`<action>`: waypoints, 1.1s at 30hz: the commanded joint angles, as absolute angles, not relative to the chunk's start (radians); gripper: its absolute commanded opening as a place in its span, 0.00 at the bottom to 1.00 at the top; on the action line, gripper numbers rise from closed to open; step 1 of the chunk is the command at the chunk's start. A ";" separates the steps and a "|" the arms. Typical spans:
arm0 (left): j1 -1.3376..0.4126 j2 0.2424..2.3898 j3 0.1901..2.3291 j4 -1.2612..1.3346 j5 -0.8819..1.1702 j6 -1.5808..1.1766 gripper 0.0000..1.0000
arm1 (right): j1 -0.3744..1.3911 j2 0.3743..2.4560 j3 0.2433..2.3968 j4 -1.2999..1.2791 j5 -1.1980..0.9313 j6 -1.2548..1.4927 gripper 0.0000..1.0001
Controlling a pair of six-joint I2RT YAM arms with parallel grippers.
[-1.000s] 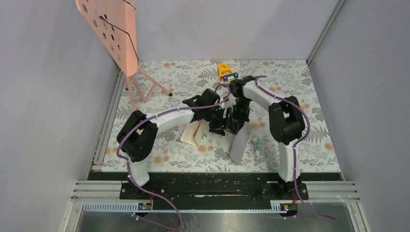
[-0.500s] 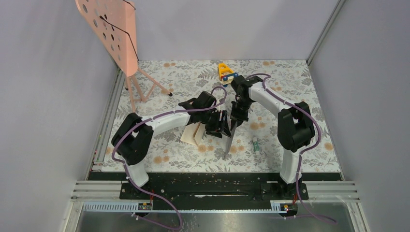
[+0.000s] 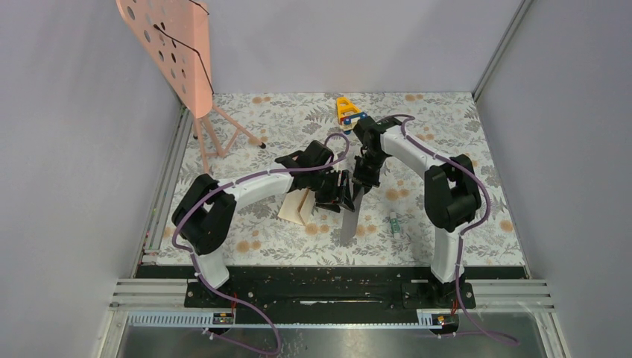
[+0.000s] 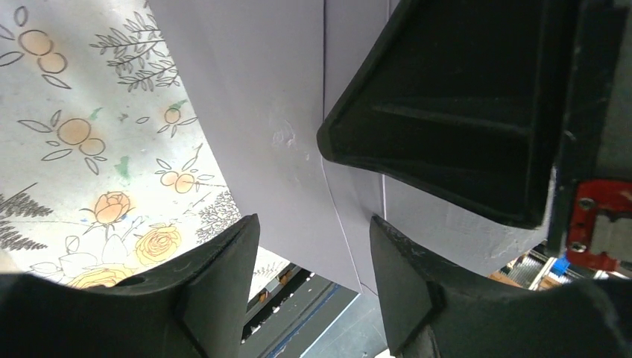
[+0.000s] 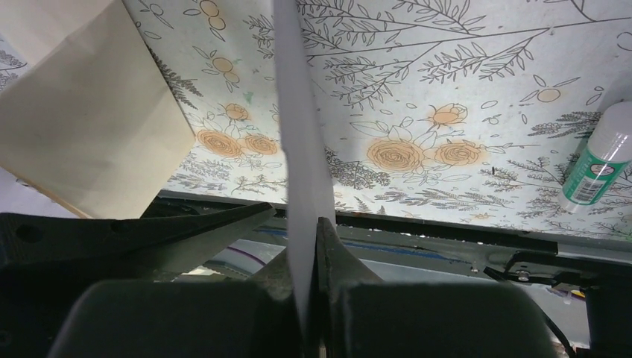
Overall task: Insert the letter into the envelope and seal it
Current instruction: Adjust the envelope.
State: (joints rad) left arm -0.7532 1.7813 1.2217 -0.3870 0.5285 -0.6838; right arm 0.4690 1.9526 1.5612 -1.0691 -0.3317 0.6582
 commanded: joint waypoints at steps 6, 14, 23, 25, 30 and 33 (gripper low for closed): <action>-0.746 1.699 1.267 -0.444 0.475 -0.635 0.57 | 0.487 1.981 1.697 -1.341 -0.152 0.506 0.00; -0.746 1.718 1.297 -0.466 0.512 -0.611 0.57 | 0.488 2.012 1.719 -1.422 -0.041 0.452 0.00; -0.746 1.771 1.261 -0.348 0.548 -0.742 0.60 | 0.492 2.072 1.736 -1.355 -0.099 0.531 0.00; -0.748 1.784 1.260 -0.328 0.566 -0.758 0.60 | 0.495 2.074 1.722 -1.339 -0.110 0.540 0.00; -0.752 1.820 1.276 -0.322 0.579 -0.768 0.60 | 0.495 2.061 1.681 -1.285 -0.161 0.563 0.00; -0.756 1.837 1.276 -0.306 0.602 -0.769 0.60 | 0.495 2.054 1.671 -1.266 -0.189 0.566 0.00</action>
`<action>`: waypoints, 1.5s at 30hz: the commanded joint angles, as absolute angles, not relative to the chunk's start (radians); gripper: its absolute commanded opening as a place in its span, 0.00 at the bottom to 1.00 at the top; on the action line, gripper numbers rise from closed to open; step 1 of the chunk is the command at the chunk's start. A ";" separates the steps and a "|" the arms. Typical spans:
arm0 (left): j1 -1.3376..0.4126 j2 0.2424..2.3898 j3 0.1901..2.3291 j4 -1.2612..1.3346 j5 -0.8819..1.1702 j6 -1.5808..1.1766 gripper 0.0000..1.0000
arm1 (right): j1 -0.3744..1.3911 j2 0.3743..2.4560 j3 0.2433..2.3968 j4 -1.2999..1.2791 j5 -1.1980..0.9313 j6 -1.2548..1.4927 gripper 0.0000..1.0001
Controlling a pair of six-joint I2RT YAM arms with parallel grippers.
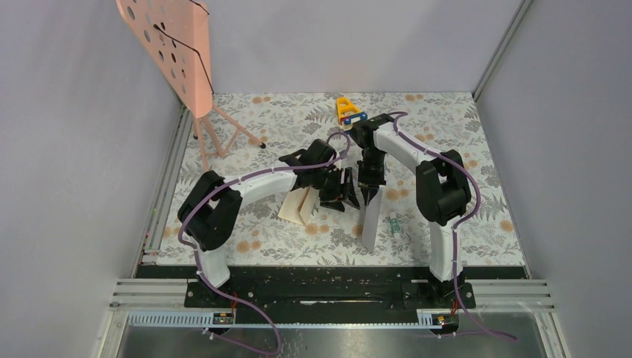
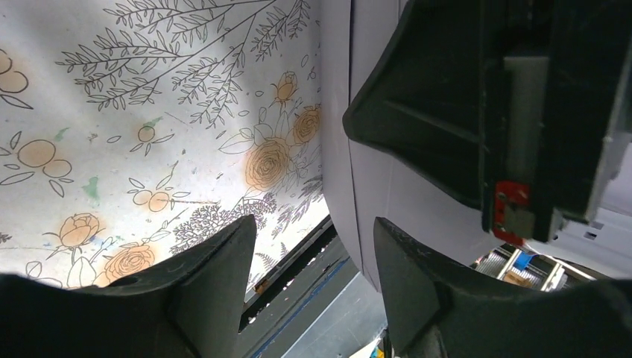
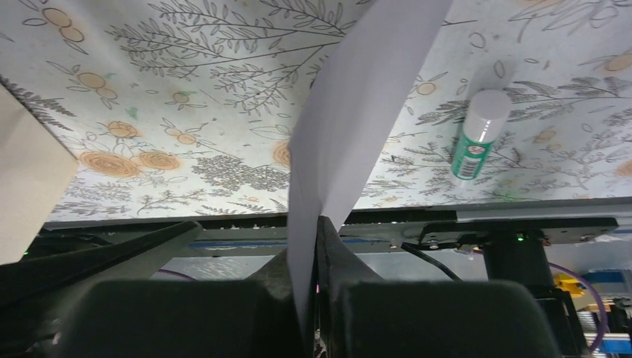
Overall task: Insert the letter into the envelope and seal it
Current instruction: Adjust the envelope.
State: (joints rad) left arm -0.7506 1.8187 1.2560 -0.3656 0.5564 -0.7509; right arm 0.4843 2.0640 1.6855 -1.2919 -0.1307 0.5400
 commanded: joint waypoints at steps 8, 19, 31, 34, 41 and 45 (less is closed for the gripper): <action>-0.767 1.884 1.290 -0.314 0.628 -0.756 0.59 | 0.495 2.017 1.644 -1.215 -0.267 0.567 0.00; -0.782 1.923 1.333 -0.379 0.625 -0.730 0.55 | 0.495 1.996 1.644 -1.173 -0.330 0.585 0.00; -0.797 1.952 1.377 -0.439 0.612 -0.706 0.50 | 0.495 1.980 1.679 -1.172 -0.360 0.616 0.00; -0.804 1.959 1.398 -0.458 0.604 -0.699 0.49 | 0.495 1.980 1.685 -1.172 -0.363 0.623 0.00; -0.824 1.948 1.437 -0.519 0.520 -0.670 0.45 | 0.495 1.977 1.690 -1.169 -0.372 0.637 0.00; -0.833 1.931 1.443 -0.531 0.492 -0.660 0.32 | 0.495 1.971 1.692 -1.167 -0.379 0.646 0.00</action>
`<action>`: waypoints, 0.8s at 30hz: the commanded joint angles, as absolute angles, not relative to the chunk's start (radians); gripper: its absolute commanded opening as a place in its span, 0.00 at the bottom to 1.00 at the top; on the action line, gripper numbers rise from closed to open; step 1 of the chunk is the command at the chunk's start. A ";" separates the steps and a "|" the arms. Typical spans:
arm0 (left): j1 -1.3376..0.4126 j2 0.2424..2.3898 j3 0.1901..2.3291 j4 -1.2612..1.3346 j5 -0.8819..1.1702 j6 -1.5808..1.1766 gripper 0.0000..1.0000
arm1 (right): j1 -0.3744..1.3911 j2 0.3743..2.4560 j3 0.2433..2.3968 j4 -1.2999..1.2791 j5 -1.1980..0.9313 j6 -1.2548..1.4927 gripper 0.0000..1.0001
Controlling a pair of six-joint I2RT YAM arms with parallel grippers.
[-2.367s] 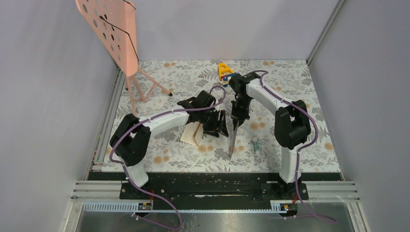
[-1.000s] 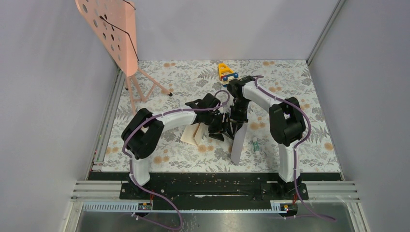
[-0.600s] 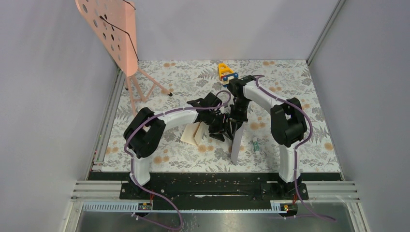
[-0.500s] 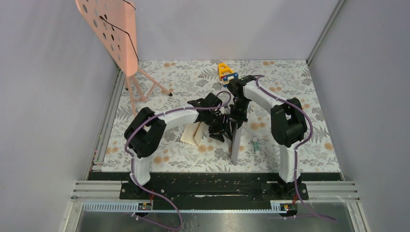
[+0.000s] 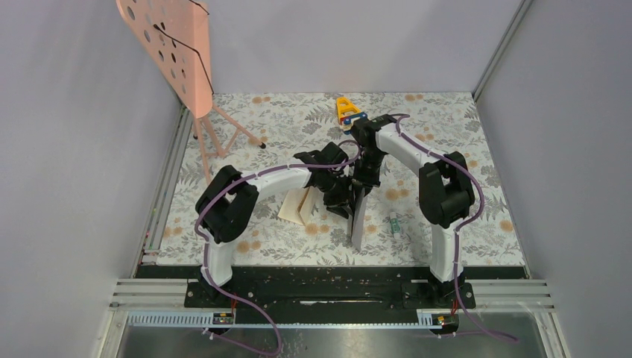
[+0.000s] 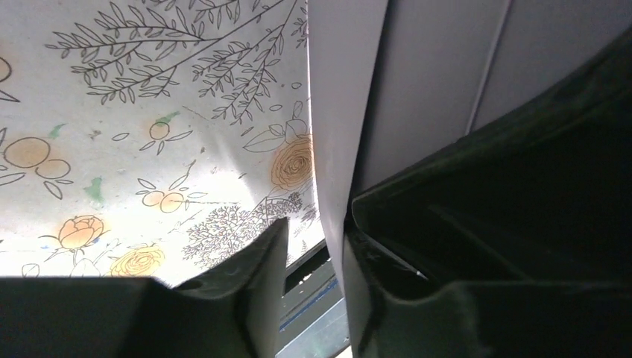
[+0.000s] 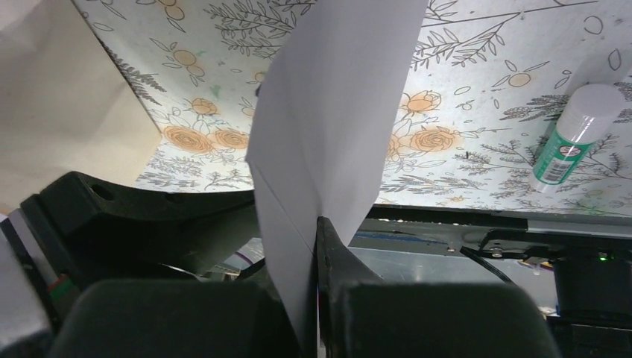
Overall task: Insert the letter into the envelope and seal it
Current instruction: Adjust the envelope.
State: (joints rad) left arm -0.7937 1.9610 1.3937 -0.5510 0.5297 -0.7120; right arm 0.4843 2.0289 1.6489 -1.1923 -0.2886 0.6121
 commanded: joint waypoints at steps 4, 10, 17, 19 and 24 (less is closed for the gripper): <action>-0.835 1.917 1.446 -0.531 0.479 -0.660 0.07 | 0.495 1.962 1.692 -1.177 -0.367 0.646 0.00; -0.835 1.894 1.449 -0.557 0.423 -0.658 0.00 | 0.494 1.944 1.714 -1.244 -0.273 0.624 0.04; -0.839 1.816 1.467 -0.619 0.276 -0.659 0.00 | 0.504 1.924 1.719 -1.299 -0.182 0.603 0.13; -0.842 1.802 1.478 -0.633 0.246 -0.661 0.00 | 0.511 1.924 1.732 -1.312 -0.165 0.603 0.14; -0.849 1.792 1.496 -0.649 0.207 -0.663 0.00 | 0.529 1.932 1.771 -1.339 -0.124 0.603 0.14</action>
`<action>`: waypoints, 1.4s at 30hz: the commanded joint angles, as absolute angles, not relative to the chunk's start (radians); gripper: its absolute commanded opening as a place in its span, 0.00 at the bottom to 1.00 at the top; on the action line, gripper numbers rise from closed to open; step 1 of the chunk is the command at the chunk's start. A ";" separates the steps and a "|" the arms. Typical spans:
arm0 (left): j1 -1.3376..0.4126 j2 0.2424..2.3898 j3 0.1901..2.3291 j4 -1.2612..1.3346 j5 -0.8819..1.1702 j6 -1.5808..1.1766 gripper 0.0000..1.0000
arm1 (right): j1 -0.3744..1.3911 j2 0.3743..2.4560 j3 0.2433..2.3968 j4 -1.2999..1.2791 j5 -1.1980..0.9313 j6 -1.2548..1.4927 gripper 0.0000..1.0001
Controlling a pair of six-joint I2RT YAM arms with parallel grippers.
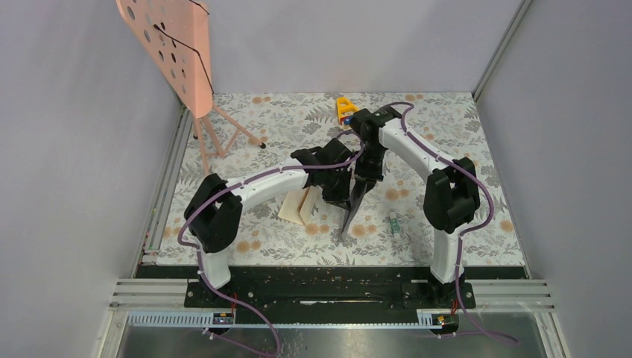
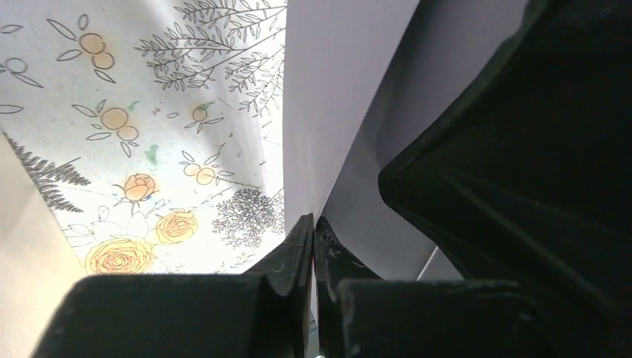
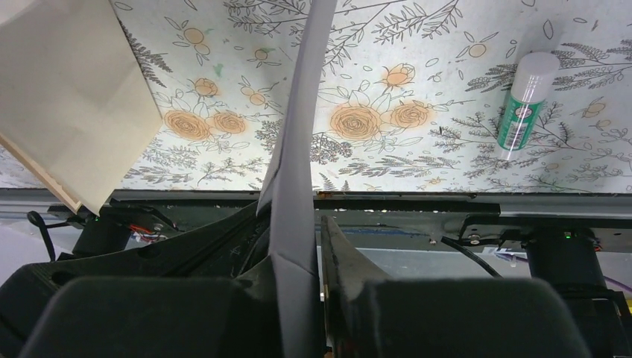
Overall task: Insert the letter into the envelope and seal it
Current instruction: Adjust the envelope.
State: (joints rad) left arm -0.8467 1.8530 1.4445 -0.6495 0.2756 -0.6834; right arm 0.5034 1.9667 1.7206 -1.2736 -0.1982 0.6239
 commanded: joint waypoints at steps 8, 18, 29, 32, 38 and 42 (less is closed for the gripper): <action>-0.847 1.778 1.485 -0.649 0.213 -0.655 0.00 | 0.541 1.908 1.751 -1.317 -0.091 0.578 0.40; -0.848 1.770 1.462 -0.655 0.184 -0.664 0.00 | 0.541 1.850 1.694 -1.233 -0.149 0.620 0.49; -0.848 1.791 1.498 -0.691 0.107 -0.692 0.00 | 0.551 1.742 1.619 -1.177 -0.184 0.682 0.48; -0.848 1.792 1.502 -0.691 0.106 -0.696 0.00 | 0.557 1.718 1.594 -1.139 -0.229 0.706 0.46; -0.847 1.791 1.509 -0.690 0.121 -0.694 0.00 | 0.564 1.703 1.560 -1.081 -0.248 0.736 0.24; -0.847 1.793 1.503 -0.692 0.122 -0.686 0.00 | 0.564 1.654 1.516 -1.000 -0.284 0.764 0.22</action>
